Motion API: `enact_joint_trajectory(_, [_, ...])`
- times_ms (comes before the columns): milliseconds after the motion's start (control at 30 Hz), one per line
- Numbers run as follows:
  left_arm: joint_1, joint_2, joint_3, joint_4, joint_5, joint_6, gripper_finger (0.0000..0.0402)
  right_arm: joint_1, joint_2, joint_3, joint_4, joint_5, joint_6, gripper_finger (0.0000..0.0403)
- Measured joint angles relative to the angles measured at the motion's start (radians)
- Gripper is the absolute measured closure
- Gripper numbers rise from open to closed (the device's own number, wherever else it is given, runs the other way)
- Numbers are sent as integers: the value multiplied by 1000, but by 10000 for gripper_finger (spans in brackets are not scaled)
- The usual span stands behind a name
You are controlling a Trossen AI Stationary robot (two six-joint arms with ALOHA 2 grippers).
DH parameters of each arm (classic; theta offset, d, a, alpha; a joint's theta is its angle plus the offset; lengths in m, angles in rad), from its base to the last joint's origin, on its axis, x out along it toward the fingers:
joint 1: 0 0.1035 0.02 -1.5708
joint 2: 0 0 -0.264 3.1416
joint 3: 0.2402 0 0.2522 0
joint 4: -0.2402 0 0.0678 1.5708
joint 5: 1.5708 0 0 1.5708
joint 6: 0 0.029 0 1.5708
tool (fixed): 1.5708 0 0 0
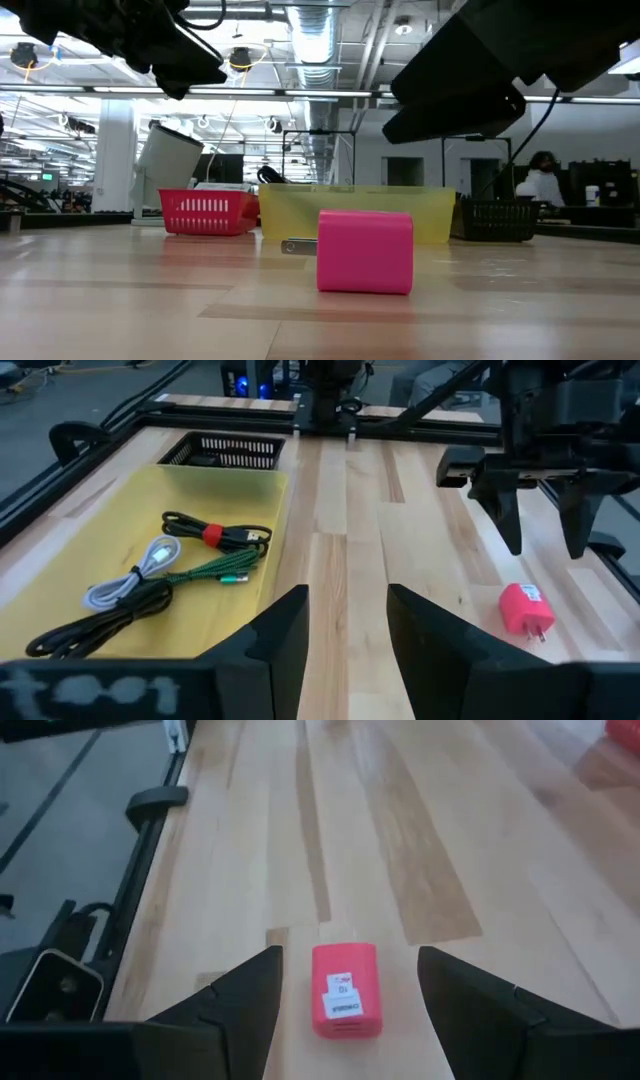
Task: Pick and place items into bin
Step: Put the pink charger adapter into the black bin
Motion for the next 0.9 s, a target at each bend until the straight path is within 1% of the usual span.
enact_joint_trajectory(200, [0, 0, 0, -3, 0, 4, 275, -23, 3, 0, -4, -64, 4, 173])
enact_joint_trajectory(700, [0, 0, 0, -4, 0, 4, 275, -29, 10, 0, -14, -31, -22, 173])
enact_joint_trajectory(900, [0, 0, 0, -4, 0, 4, 275, -22, 10, 0, 19, -7, -43, 173])
